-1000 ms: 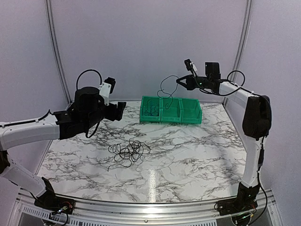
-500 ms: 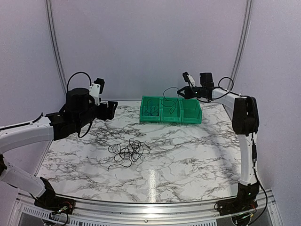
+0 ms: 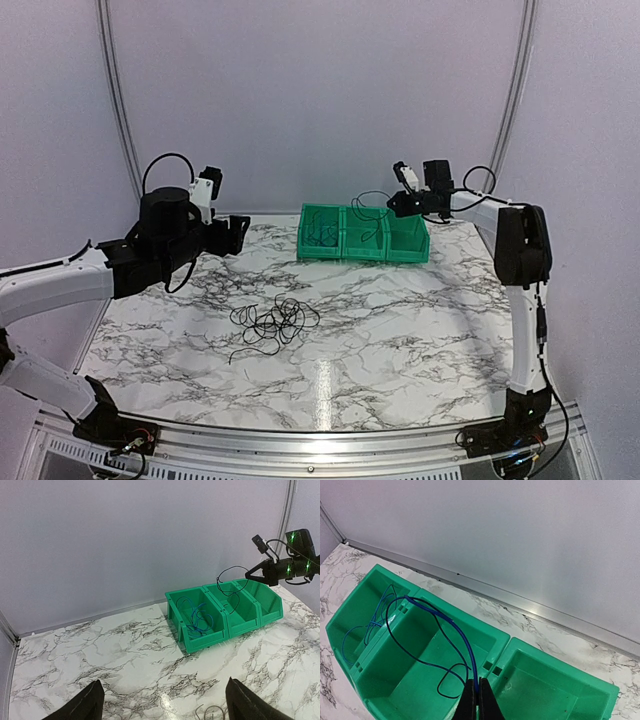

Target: Untangle the cables

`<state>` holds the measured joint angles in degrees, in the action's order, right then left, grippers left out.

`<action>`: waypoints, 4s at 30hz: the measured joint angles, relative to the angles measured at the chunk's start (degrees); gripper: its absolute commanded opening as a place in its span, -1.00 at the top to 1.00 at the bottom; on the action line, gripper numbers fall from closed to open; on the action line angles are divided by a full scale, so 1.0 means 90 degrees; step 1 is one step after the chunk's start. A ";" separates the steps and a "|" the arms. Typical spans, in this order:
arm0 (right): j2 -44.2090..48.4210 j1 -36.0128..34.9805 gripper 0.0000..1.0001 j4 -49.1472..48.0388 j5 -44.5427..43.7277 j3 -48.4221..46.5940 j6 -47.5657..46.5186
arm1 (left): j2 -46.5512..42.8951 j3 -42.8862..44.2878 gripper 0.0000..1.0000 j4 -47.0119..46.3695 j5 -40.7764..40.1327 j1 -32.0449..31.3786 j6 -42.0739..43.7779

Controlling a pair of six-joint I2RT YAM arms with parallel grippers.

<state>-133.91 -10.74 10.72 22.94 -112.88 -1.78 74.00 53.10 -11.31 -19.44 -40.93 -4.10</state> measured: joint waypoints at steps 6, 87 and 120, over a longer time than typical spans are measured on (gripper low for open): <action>0.0000 -0.0185 1.00 0.0092 -0.0284 0.0000 -0.0202 | 0.0000 -0.0002 -0.74 0.0000 0.0017 0.0000 0.0000; 0.1146 -0.3434 0.41 0.1979 0.1831 0.2431 -0.2283 | 0.0078 -0.0036 -0.98 0.0549 -0.0338 0.0253 -0.1270; 0.1688 -0.3451 1.00 0.1933 0.2817 0.1848 -0.1753 | 0.1103 -0.2591 -0.50 -0.2812 0.1965 -0.0699 -0.2132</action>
<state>-118.72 -41.80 28.12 48.29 -96.25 -17.56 83.92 29.78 -36.62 -1.76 -47.22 -23.29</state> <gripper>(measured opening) 0.024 0.751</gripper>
